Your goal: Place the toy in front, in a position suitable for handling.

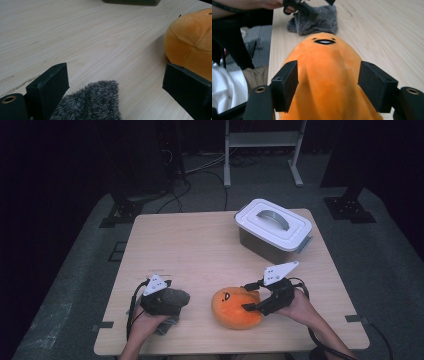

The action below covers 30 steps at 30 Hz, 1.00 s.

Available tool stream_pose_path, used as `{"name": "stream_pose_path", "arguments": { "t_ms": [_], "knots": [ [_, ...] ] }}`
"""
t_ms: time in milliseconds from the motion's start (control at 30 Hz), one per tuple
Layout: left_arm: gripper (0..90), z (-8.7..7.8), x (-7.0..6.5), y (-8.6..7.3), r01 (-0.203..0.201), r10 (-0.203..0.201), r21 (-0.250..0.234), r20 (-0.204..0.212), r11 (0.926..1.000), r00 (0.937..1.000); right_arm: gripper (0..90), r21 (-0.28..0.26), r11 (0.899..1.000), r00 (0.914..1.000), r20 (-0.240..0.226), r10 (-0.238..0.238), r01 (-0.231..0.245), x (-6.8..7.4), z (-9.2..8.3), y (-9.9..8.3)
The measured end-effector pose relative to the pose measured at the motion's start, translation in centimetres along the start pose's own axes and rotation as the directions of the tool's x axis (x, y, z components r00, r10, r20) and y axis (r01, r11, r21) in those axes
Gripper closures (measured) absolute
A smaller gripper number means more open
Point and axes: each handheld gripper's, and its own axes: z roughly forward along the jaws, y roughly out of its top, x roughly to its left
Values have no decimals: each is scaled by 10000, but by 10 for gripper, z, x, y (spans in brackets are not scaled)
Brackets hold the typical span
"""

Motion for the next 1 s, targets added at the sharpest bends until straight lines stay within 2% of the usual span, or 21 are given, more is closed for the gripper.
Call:
{"name": "stream_pose_path", "arguments": {
  "t_ms": [167,267,467,633,700,800,1000],
  "knots": [
    [136,-1,3,-1,-15,13,202,89,9998,10000,298,66,9992,9993,-8,382,-382,-5,-1,-10],
    [169,-2,5,-2,-113,105,402,187,9991,9998,277,331,9987,9992,-84,402,-399,-5,5,-15],
    [261,0,8,-6,-341,315,892,313,9954,9990,270,332,9989,9993,-189,336,-329,-4,11,-19],
    [371,4,15,-11,-451,429,1395,183,9892,9989,268,415,9990,9998,-50,166,-164,0,13,-21],
    [404,5,16,-11,-546,551,1703,18,9839,9985,268,439,9990,9999,39,101,-103,2,13,-21],
    [464,7,15,-12,-625,640,2034,-9,9771,9979,267,433,9990,9999,108,88,-93,4,13,-22],
    [484,15,13,-15,-778,808,2566,-12,9634,9967,266,427,9991,9998,178,38,-46,5,11,-25]
  ]
}}
